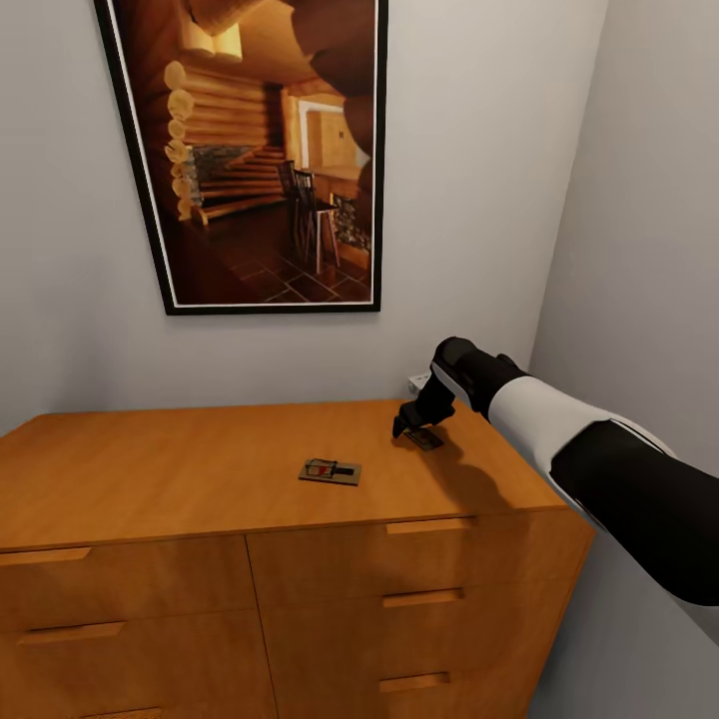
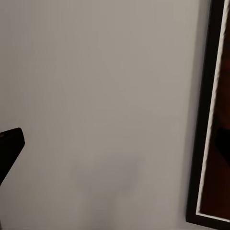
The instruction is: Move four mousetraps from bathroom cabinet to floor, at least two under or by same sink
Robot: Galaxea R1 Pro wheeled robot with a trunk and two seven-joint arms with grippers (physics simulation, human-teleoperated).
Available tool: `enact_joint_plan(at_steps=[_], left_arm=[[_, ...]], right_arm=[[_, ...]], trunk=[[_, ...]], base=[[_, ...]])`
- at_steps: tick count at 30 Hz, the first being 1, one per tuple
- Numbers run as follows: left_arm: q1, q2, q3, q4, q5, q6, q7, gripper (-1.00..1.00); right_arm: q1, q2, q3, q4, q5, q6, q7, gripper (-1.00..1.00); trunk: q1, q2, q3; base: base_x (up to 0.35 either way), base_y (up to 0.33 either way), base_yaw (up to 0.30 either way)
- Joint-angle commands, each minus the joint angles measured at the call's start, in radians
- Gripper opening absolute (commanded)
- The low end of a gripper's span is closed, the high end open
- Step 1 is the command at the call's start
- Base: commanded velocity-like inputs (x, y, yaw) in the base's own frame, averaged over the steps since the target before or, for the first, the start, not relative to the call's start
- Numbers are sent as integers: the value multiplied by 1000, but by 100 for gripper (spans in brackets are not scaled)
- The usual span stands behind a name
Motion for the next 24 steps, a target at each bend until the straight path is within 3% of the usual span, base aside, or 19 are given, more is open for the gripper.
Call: enact_joint_plan(at_steps=[1, 13, 19, 24], left_arm=[[-3, 1, -3, -1, 9, 3, 10, 100], [-3, 1, -3, -1, 9, 3, 10, 100], [-3, 1, -3, -1, 9, 3, 10, 100], [-3, 1, -3, -1, 9, 3, 10, 100]], right_arm=[[-1, 0, 9, 1, -7, 2, 2, 100], [-1, 1, 9, 6, -7, 2, 2, 100], [-1, 1, 9, 7, -7, 0, 2, 100], [-1, 1, 9, 7, -7, -1, 2, 100]], trunk=[[0, -1, -1], [0, -1, -1], [23, -43, -20], [23, -43, -20]], base=[[0, 0, 0], [0, 0, 0], [0, 0, 0], [0, 0, 0]])
